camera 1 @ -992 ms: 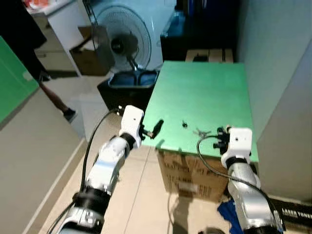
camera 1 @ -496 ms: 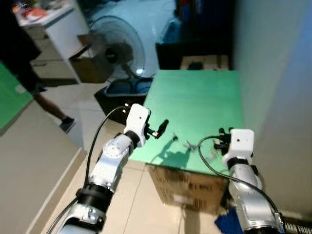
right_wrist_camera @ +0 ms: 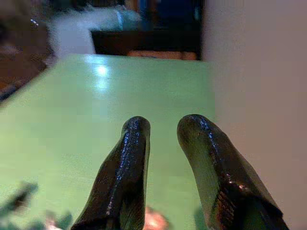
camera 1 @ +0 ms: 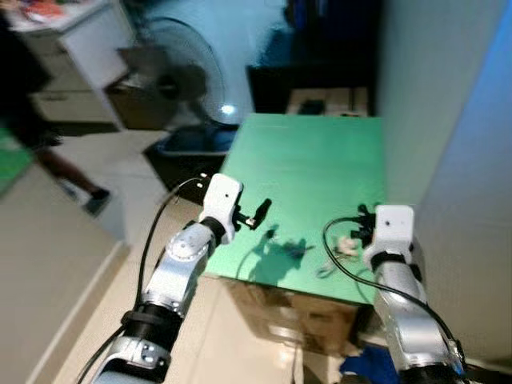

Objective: Hang keys on a hook

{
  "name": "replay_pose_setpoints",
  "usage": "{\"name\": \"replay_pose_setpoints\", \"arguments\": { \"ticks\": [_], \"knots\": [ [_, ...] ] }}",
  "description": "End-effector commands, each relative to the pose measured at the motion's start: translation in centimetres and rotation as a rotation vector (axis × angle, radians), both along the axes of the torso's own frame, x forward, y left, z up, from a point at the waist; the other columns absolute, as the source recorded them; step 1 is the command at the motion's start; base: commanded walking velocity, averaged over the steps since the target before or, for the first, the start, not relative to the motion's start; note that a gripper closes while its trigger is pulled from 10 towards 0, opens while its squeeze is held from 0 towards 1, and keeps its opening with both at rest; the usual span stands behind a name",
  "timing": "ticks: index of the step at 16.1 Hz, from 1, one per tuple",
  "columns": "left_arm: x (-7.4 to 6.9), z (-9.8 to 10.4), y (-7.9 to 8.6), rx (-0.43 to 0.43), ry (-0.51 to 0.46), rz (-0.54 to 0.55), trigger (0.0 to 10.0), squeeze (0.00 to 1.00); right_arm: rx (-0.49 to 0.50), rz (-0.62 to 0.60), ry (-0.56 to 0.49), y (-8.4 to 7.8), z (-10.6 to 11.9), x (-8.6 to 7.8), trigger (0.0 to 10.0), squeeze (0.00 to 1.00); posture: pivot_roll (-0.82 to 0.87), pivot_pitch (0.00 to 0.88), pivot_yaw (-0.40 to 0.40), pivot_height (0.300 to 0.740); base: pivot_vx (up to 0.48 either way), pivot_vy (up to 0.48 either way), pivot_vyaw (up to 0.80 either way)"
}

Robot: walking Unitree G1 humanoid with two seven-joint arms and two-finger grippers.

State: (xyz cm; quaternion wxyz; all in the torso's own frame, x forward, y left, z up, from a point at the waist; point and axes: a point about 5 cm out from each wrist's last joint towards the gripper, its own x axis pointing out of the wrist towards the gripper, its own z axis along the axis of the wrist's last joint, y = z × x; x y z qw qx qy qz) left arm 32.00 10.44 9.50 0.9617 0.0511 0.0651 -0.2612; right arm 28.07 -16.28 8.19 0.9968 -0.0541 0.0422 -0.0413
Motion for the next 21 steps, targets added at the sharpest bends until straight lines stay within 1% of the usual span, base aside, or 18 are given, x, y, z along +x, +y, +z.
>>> {"name": "replay_pose_setpoints", "arguments": {
  "ticks": [1, 2, 4, 5, 6, 7, 8, 9, 10, 11, 12, 13, 14, 15, 16, 17, 19, 21],
  "knots": [
    [-0.1, -0.1, 0.9, 0.008, 0.014, 0.023, 10.0, 0.0, 0.022, 0.022, -0.024, 0.9, 1.0, 1.2, 10.0, 0.0, -0.18, 0.0, 0.209, 0.74, 0.0, 0.0, 0.0],
    [-0.2, -0.2, 1.0, 0.016, 0.015, 0.015, 10.0, 0.0, 0.021, 0.024, -0.024, 1.1, 1.1, 1.6, 10.0, 0.0, -0.17, 0.0, 0.216, 0.74, 0.0, 0.0, 0.0],
    [-0.8, 0.0, 1.5, 0.039, 0.015, -0.005, 10.0, 0.0, 0.017, 0.014, -0.045, 1.5, 2.0, 3.3, 10.0, 0.0, -0.13, 0.0, 0.226, 0.74, 0.0, 0.0, 0.0],
    [-1.3, 0.0, 2.4, 0.067, 0.025, -0.015, 10.0, 0.0, 0.015, 0.006, -0.05, 2.1, 2.4, 4.5, 10.0, 0.0, -0.11, 0.0, 0.241, 0.74, 0.0, 0.0, 0.0],
    [-1.7, -0.1, 2.9, 0.082, 0.034, -0.02, 10.0, 0.0, 0.009, -0.002, -0.045, 2.4, 2.5, 4.9, 10.0, 0.0, -0.09, 0.0, 0.251, 0.74, 0.0, 0.0, 0.0],
    [-2.7, 0.0, 4.3, 0.115, 0.052, -0.025, 10.0, 0.0, -0.016, -0.021, -0.024, 3.1, 2.0, 5.5, 10.0, 0.0, -0.05, 0.0, 0.272, 0.74, 0.0, 0.0, 0.0],
    [-3.0, 0.2, 4.7, 0.121, 0.053, -0.025, 10.0, 0.0, -0.025, -0.023, -0.02, 3.3, 1.9, 5.6, 10.0, 0.0, -0.04, 0.0, 0.279, 0.74, 0.0, 0.0, 0.0],
    [-3.7, 0.3, 5.7, 0.155, 0.066, -0.031, 10.0, 0.0, 0.003, -0.031, 0.044, 3.7, 0.3, 5.6, 10.0, 0.0, -0.01, 0.0, 0.291, 0.74, 0.0, 0.0, 0.0],
    [-4.4, 0.7, 6.5, 0.165, 0.079, -0.037, 10.0, 0.0, 0.003, -0.023, 0.113, 4.3, -1.5, 5.1, 10.0, 0.0, 0.02, 0.014, 0.309, 0.74, 0.0, 0.0, 0.0],
    [-5.4, 1.1, 7.4, 0.194, 0.097, -0.042, 10.0, 0.0, -0.006, -0.002, 0.174, 4.9, -3.2, 4.4, 10.0, 0.0, 0.07, 0.058, 0.329, 0.74, 0.0, 0.0, 0.0],
    [-6.1, 1.5, 7.9, 0.213, 0.112, -0.05, 10.0, 0.0, -0.011, 0.002, 0.214, 5.3, -4.2, 3.8, 10.0, 0.0, 0.09, 0.084, 0.343, 0.74, 0.0, 0.0, 0.0],
    [-6.5, 1.7, 8.1, 0.22, 0.118, -0.054, 10.0, 0.0, -0.018, -0.003, 0.223, 5.4, -4.5, 3.6, 10.0, 0.0, 0.09, 0.09, 0.346, 0.74, 0.0, 0.0, 0.0],
    [-7.4, 1.9, 8.7, 0.229, 0.143, -0.057, 10.0, 0.0, -0.057, -0.019, 0.258, 5.5, -5.7, 2.9, 10.0, 0.0, 0.1, 0.106, 0.355, 0.74, 0.0, 0.0, 0.0],
    [-7.9, 2.0, 9.0, 0.241, 0.158, -0.063, 10.0, 0.0, -0.092, -0.078, 0.268, 5.3, -6.2, 2.3, 10.0, 0.0, 0.1, 0.104, 0.361, 0.74, 0.0, 0.0, 0.0],
    [-8.0, 2.0, 9.1, 0.247, 0.16, -0.069, 10.0, 0.0, -0.134, -0.112, 0.26, 5.2, -6.4, 2.0, 10.0, 0.0, 0.09, 0.097, 0.363, 0.74, 0.0, 0.0, 0.0],
    [-8.2, 2.1, 9.2, 0.25, 0.166, -0.069, 10.0, 0.0, -0.242, -0.153, 0.216, 5.4, -6.4, 1.4, 10.0, 0.0, 0.09, 0.092, 0.362, 0.74, 0.0, 0.0, 0.0],
    [-8.2, 2.1, 9.0, 0.245, 0.179, -0.07, 10.0, 0.0, -0.336, -0.163, 0.195, 6.2, -7.1, 0.3, 10.0, 0.0, 0.06, 0.082, 0.365, 0.74, 0.0, 0.0, 0.0],
    [-8.2, 2.0, 8.4, 0.236, 0.192, -0.092, 10.0, 0.0, -0.389, -0.145, 0.237, 6.7, -8.4, -1.1, 10.0, 0.0, 0.04, 0.08, 0.37, 0.74, 0.0, 0.0, 0.0]
  ]
}}
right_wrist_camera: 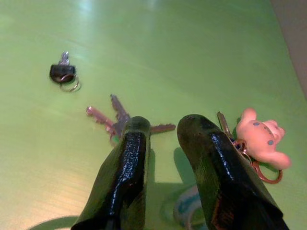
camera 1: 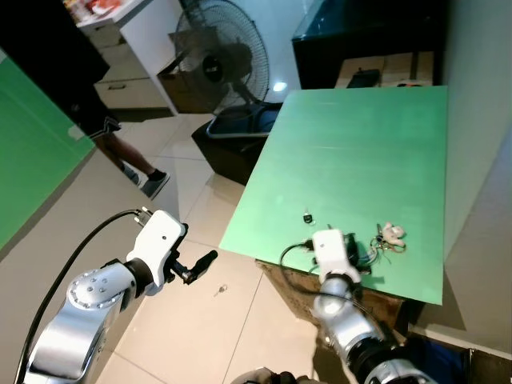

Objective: Hang keys on a hook

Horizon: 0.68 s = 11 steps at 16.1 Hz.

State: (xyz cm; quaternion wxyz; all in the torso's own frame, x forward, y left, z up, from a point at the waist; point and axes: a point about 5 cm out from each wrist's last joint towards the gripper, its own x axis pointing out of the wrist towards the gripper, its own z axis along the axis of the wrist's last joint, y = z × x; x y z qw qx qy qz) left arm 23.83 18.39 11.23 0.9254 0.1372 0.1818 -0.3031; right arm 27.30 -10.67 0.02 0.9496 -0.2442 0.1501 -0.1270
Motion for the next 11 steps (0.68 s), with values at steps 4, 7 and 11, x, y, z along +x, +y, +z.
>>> {"name": "replay_pose_setpoints", "arguments": {
  "ticks": [4, 7, 11],
  "knots": [
    [-0.2, 0.3, 0.2, 0.009, 0.017, -0.003, 10.0, 0.0, -0.088, -0.01, 0.043, 0.3, -1.2, -1.4, 10.0, 0.0, 0.03, 0.081, 0.377, 0.74, 0.0, 0.0, 0.0],
    [-0.3, 0.3, 0.2, 0.01, 0.021, -0.002, 10.0, 0.0, -0.064, -0.128, 0.004, -0.7, -1.2, -2.2, 10.0, 0.0, 0.03, 0.077, 0.368, 0.74, 0.0, 0.0, 0.0],
    [-0.4, 0.2, 0.1, 0.009, 0.026, -0.004, 10.0, 0.0, 0.087, -0.219, -0.01, -1.1, -1.8, -3.1, 10.0, 0.0, 0.03, 0.08, 0.37, 0.74, 0.0, 0.0, 0.0]
  ]
}}
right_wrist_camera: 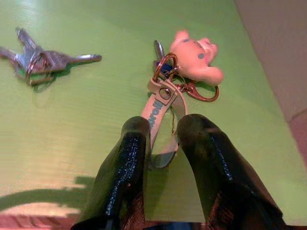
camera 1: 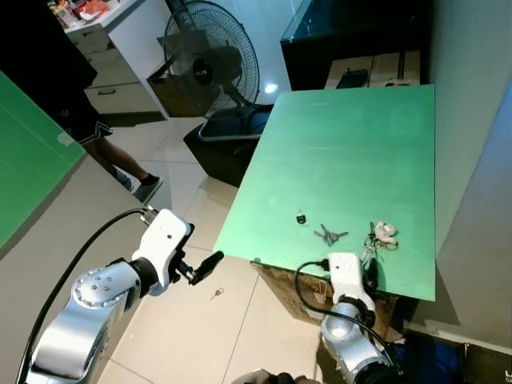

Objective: Hang keys on a hook

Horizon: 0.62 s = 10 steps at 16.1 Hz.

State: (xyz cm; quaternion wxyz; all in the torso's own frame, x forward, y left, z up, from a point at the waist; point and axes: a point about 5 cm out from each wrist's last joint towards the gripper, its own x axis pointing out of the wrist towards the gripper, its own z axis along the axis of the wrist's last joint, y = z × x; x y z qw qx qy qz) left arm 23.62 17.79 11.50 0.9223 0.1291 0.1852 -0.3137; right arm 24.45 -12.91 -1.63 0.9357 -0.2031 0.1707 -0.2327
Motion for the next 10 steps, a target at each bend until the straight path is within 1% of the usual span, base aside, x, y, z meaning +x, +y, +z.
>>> {"name": "replay_pose_setpoints", "arguments": {
  "ticks": [1, 2, 3, 4, 5, 6, 7, 10],
  "knots": [
    [-0.16, -0.02, 0.69, 0.026, 0.012, 0.015, 10.0, 0.0, 0.083, -0.003, -0.013, 1.08, -0.04, -0.16, 10.0, 0.0, 0.03, 0.081, 0.371, 0.74, 0.0, 0.0, 0.0],
    [-0.21, -0.01, 0.75, 0.027, 0.012, 0.014, 10.0, 0.0, 0.127, -0.009, -0.031, 1.11, 0.06, -0.05, 10.0, 0.0, 0.03, 0.082, 0.372, 0.74, 0.0, 0.0, 0.0],
    [-0.25, -0.01, 0.79, 0.028, 0.013, 0.014, 10.0, 0.0, 0.146, -0.006, -0.042, 1.17, 0.17, 0.05, 10.0, 0.0, 0.03, 0.082, 0.372, 0.74, 0.0, 0.0, 0.0],
    [-0.3, 0.01, 0.83, 0.03, 0.013, 0.014, 10.0, 0.0, 0.2, -0.012, -0.044, 1.29, 0.13, 0.13, 10.0, 0.0, 0.04, 0.084, 0.373, 0.74, 0.0, 0.0, 0.0],
    [-0.31, 0.06, 0.92, 0.034, 0.014, 0.015, 10.0, 0.0, 0.294, -0.027, -0.037, 1.54, -0.07, 0.15, 10.0, 0.0, 0.04, 0.086, 0.374, 0.74, 0.0, 0.0, 0.0],
    [-0.31, 0.11, 0.96, 0.037, 0.013, 0.014, 10.0, 0.0, 0.331, -0.03, -0.031, 1.66, -0.18, 0.17, 10.0, 0.0, 0.05, 0.088, 0.376, 0.74, 0.0, 0.0, 0.0],
    [-0.3, 0.19, 1.01, 0.04, 0.011, 0.013, 10.0, 0.0, 0.413, -0.042, -0.029, 1.83, -0.32, 0.22, 10.0, 0.0, 0.05, 0.09, 0.377, 0.74, 0.0, 0.0, 0.0],
    [-0.35, 0.26, 1.06, 0.044, 0.01, 0.012, 10.0, 0.0, 0.467, -0.067, -0.041, 1.68, -0.38, 0.24, 10.0, 0.0, 0.05, 0.094, 0.377, 0.74, 0.0, 0.0, 0.0]
  ]
}}
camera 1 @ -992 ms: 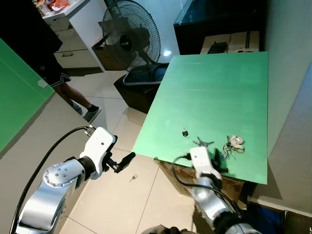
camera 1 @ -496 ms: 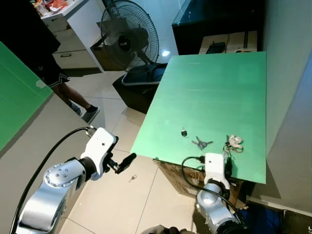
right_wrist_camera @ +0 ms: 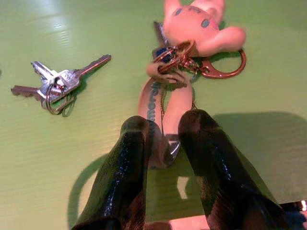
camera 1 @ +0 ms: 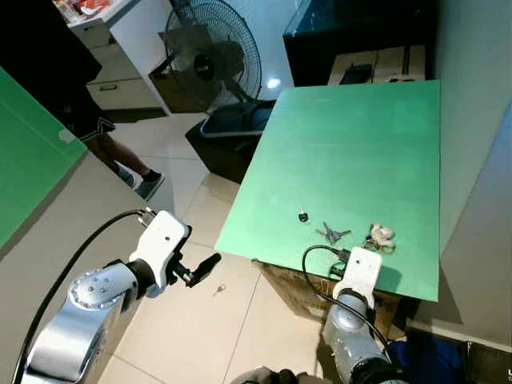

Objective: Hang keys on a hook

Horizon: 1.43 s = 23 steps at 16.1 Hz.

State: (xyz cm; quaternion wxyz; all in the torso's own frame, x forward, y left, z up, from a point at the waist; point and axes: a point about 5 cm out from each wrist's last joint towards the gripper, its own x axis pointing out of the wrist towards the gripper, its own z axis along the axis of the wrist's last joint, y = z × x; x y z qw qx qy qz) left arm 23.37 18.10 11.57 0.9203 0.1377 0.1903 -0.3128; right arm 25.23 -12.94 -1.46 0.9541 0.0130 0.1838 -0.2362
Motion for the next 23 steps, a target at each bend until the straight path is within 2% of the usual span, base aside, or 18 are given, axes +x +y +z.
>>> {"name": "replay_pose_setpoints", "arguments": {
  "ticks": [1, 4, 5, 16, 19, 20, 21, 23],
  "knots": [
    [-0.1, 0.2, 0.8, 0.025, 0.006, 0.013, 10.0, 0.0, 0.071, 0.006, 0.041, 1.6, -0.7, -0.6, 10.0, 0.0, 0.05, 0.095, 0.377, 0.74, 0.0, 0.0, 0.0],
    [-0.2, 0.2, 0.8, 0.032, 0.007, 0.014, 10.0, 0.0, 0.097, -0.006, 0.018, 1.1, -0.7, -0.5, 10.0, 0.0, 0.05, 0.096, 0.378, 0.74, 0.0, 0.0, 0.0],
    [-0.2, 0.2, 0.8, 0.033, 0.007, 0.014, 10.0, 0.0, 0.103, -0.006, 0.005, 1.1, -0.5, -0.4, 10.0, 1.0, 0.05, 0.097, 0.378, 0.74, 0.0, 0.0, 0.0],
    [0.3, 0.1, 0.8, 0.044, 0.016, -0.011, 10.0, 0.0, 0.093, 0.012, -0.11, 1.9, 1.3, 0.9, 10.0, 1.0, 0.02, 0.111, 0.4, 0.74, 0.0, 0.0, 0.0],
    [0.5, 0.1, 0.4, 0.04, 0.018, -0.023, 10.0, 0.0, 0.076, 0.022, -0.111, 2.2, 1.4, 1.0, 10.0, 1.0, 0.01, 0.117, 0.4, 0.74, 0.0, 0.0, 0.0],
    [0.5, 0.1, 0.4, 0.04, 0.018, -0.026, 10.0, 0.0, 0.045, 0.03, -0.078, 2.1, 1.3, 1.0, 10.0, 0.53, 0.01, 0.121, 0.4, 0.74, 0.0, 0.0, 0.0],
    [0.4, 0.1, 0.4, 0.039, 0.019, -0.027, 10.0, 0.0, 0.042, 0.037, -0.08, 2.2, 1.3, 0.9, 0.0, 0.0, 0.01, 0.121, 0.4, 0.74, 0.0, 0.0, 0.0],
    [0.3, -0.1, 0.3, 0.038, 0.023, -0.03, 10.0, 0.0, 0.023, 0.023, -0.081, 1.9, 1.1, 0.6, 0.0, 0.0, 0.01, 0.123, 0.4, 0.74, 0.0, 0.0, 0.0]
  ]
}}
